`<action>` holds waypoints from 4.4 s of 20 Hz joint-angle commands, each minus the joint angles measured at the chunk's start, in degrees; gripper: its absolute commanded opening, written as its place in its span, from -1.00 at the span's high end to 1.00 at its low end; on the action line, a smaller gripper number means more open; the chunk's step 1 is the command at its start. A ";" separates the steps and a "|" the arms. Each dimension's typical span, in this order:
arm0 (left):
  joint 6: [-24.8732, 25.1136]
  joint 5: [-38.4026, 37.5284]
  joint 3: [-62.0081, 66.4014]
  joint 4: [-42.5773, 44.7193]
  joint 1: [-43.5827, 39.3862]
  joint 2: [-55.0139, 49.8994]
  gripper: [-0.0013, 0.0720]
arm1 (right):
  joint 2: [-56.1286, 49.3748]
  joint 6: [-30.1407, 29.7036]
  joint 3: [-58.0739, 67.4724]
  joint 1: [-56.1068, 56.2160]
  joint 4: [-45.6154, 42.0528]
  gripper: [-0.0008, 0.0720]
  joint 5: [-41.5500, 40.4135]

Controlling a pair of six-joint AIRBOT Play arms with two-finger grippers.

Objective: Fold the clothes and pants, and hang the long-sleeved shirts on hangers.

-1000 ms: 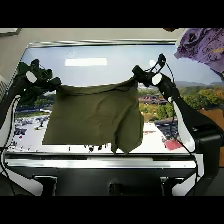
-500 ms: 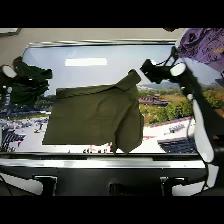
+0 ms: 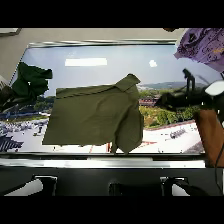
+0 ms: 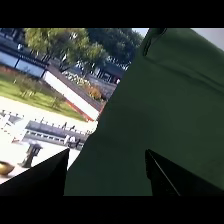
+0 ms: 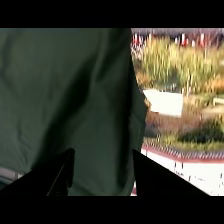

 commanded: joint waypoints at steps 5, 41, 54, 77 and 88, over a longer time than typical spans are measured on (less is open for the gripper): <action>0.42 -0.68 -8.07 -1.18 1.55 5.16 -0.49 | 6.10 -6.47 -24.28 -0.63 1.29 -0.19 1.38; 3.63 -0.98 -38.03 2.29 21.59 17.57 -0.54 | -1.46 -21.31 -41.90 -0.46 28.11 0.71 -9.92; 13.88 0.61 -46.84 -2.36 23.04 17.40 -0.53 | -1.46 -21.07 -41.90 -0.46 27.08 0.89 -10.25; 20.57 11.13 -47.60 -12.15 15.45 7.63 -0.42 | -1.44 -18.01 -41.90 -0.46 27.06 0.89 -9.51; 23.56 6.56 -47.60 -12.33 15.43 5.62 -0.07 | -1.44 -17.33 -41.90 -0.46 27.06 0.89 -9.35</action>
